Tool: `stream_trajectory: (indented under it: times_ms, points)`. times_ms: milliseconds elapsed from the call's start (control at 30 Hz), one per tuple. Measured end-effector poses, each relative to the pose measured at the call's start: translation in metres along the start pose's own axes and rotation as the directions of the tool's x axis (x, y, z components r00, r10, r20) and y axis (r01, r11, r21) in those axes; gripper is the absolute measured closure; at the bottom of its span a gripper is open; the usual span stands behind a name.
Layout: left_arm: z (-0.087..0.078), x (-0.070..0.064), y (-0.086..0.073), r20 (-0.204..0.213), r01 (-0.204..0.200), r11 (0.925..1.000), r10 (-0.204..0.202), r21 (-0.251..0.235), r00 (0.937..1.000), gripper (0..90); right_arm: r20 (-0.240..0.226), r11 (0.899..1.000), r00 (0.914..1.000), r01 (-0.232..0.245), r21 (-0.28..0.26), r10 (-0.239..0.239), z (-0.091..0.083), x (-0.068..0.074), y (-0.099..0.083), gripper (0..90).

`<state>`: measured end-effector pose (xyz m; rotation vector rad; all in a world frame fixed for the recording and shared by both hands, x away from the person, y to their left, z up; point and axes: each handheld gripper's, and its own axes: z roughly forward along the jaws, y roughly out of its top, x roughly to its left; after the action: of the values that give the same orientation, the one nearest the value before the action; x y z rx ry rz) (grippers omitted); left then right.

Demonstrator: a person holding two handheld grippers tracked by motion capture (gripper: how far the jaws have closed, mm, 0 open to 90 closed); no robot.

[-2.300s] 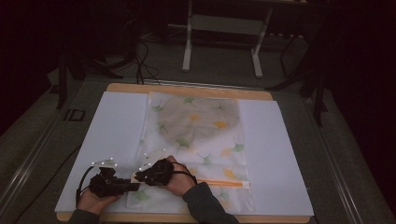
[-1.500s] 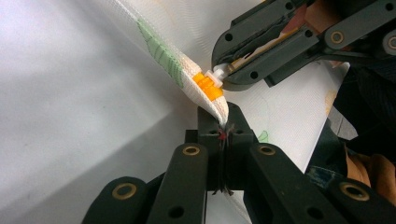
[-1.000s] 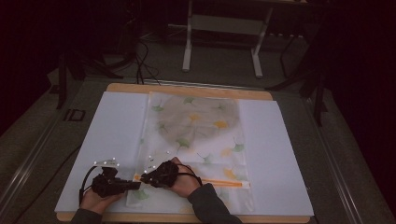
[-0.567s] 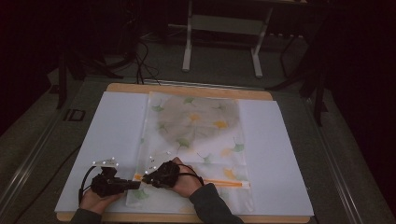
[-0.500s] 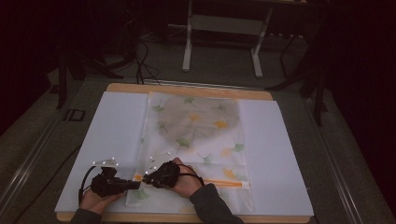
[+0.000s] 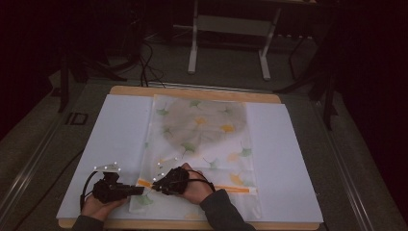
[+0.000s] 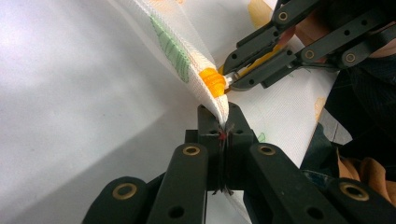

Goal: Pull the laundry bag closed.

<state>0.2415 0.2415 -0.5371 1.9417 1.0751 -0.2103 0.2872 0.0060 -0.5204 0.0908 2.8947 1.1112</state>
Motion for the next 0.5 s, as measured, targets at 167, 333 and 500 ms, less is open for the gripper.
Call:
stream_trajectory:
  times_ms: [167, 333, 500]
  points:
    - [-0.0013, 0.0005, -0.0002, 0.005, 0.005, 0.9999, -0.005, -0.009, 1.0000, 88.7, 0.004, 1.000, 1.0000, 0.004, 0.025, -0.004, -0.0034, -0.0001, -0.0020, 84.3]
    - [-0.0016, 0.0007, -0.0002, 0.005, 0.004, 0.9999, -0.004, -0.011, 1.0000, 88.7, 0.009, 0.999, 0.9999, 0.003, 0.042, -0.004, -0.0064, -0.0002, -0.0058, 84.3]
    - [-0.0016, 0.0014, -0.0003, 0.007, 0.005, 0.9999, -0.004, -0.010, 1.0000, 88.7, 0.018, 0.998, 0.9998, -0.006, 0.061, 0.005, -0.0094, 0.0004, -0.0088, 84.3]
